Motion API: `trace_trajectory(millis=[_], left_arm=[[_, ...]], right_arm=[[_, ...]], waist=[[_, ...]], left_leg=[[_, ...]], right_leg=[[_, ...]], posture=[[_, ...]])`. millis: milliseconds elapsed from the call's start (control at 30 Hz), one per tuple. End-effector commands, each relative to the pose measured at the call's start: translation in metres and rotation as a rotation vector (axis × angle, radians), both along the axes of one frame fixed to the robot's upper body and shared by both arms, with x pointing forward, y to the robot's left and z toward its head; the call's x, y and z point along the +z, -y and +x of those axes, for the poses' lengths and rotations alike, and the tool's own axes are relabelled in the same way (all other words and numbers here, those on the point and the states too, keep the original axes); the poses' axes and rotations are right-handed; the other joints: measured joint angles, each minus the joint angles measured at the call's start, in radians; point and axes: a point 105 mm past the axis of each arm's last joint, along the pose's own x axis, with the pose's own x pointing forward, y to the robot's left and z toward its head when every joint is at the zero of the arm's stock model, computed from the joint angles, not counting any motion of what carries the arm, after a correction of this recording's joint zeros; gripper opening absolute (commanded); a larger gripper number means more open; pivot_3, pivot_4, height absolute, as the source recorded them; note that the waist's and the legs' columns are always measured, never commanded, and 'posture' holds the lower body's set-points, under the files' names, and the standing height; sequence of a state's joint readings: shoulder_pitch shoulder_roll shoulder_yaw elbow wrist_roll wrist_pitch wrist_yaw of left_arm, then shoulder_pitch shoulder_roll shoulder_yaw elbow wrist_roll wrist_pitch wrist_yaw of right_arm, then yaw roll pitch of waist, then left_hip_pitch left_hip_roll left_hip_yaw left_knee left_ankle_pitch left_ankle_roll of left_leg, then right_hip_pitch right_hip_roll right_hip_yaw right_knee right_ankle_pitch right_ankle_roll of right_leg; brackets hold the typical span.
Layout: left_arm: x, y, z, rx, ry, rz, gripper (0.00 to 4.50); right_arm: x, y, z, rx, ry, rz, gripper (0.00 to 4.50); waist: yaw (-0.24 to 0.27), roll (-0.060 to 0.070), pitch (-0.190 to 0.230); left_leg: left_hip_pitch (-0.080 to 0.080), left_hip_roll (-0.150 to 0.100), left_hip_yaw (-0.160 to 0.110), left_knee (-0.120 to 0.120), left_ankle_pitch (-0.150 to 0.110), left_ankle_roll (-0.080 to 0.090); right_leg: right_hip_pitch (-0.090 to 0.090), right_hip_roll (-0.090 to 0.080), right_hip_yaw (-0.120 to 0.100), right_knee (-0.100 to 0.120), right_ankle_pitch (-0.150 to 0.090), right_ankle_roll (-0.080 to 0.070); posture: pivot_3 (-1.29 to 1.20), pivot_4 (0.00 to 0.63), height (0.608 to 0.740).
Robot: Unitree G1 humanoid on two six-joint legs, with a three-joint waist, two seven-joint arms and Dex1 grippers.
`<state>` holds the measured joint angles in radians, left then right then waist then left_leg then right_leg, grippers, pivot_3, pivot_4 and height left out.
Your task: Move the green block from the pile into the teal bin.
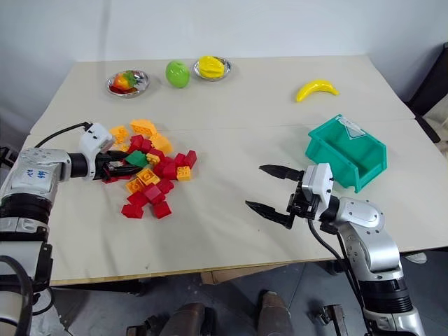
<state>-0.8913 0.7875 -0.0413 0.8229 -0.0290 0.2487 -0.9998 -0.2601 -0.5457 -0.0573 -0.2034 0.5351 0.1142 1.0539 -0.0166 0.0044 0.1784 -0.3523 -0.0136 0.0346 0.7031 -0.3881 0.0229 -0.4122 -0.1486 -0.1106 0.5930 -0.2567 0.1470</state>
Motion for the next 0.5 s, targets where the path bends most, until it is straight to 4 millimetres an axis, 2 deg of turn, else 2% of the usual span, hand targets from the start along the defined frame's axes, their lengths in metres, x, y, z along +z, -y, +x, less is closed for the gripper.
trace_trajectory(millis=[33,67,133,233,333,433,500], left_arm=[[0.019,0.000,0.000,-0.028,0.053,-0.021,1.61],[0.024,0.000,0.000,-0.038,0.070,-0.023,1.43],[0.039,0.000,0.001,-0.064,0.132,-0.018,1.43],[0.078,0.018,-0.001,-0.188,0.247,-0.079,1.43],[0.093,0.041,-0.006,-0.339,0.268,-0.007,1.43],[0.106,0.094,-0.012,-0.561,0.245,-0.011,1.43],[0.103,0.136,-0.014,-0.696,0.217,-0.035,1.43]], right_arm=[[0.011,0.004,-0.001,-0.020,0.056,0.008,4.50],[0.012,0.005,0.000,-0.026,0.056,0.008,4.50],[0.012,0.008,0.000,-0.038,0.059,0.005,4.50],[0.014,0.015,0.000,-0.072,0.064,0.004,4.50],[0.014,0.023,-0.001,-0.106,0.065,-0.006,4.50],[0.013,0.036,-0.005,-0.166,0.062,-0.021,4.50],[0.012,0.047,-0.009,-0.214,0.059,-0.033,4.50]], waist=[[0.002,0.000,0.000],[0.003,0.000,0.000],[0.007,0.000,0.000],[0.018,-0.003,0.002],[0.021,-0.003,0.002],[0.028,-0.003,0.002],[0.045,-0.003,0.002]], left_leg=[[0.000,0.000,0.000,0.000,0.000,0.000],[0.000,0.000,0.000,0.000,0.000,0.000],[0.000,0.000,0.000,0.000,0.000,0.000],[-0.001,0.000,0.000,0.001,0.000,0.000],[-0.002,0.000,-0.001,0.004,0.000,0.001],[-0.002,-0.001,-0.001,0.004,0.000,0.001],[-0.002,-0.001,-0.001,0.005,-0.001,0.001]], right_leg=[[0.000,0.000,0.000,0.000,0.000,0.000],[0.000,0.000,0.000,0.000,0.000,0.000],[0.000,0.000,0.000,0.000,0.000,0.000],[0.000,0.000,0.000,0.000,0.000,0.000],[0.000,0.000,-0.001,0.000,0.000,0.000],[0.000,-0.001,-0.001,0.000,0.000,0.000],[0.001,-0.001,-0.001,0.000,0.000,0.001]], posture=[[0.00,0.150,0.740],[0.00,0.150,0.740],[0.00,0.150,0.740],[0.00,0.150,0.740],[0.00,0.150,0.740],[0.00,0.150,0.740],[0.00,0.150,0.740]])
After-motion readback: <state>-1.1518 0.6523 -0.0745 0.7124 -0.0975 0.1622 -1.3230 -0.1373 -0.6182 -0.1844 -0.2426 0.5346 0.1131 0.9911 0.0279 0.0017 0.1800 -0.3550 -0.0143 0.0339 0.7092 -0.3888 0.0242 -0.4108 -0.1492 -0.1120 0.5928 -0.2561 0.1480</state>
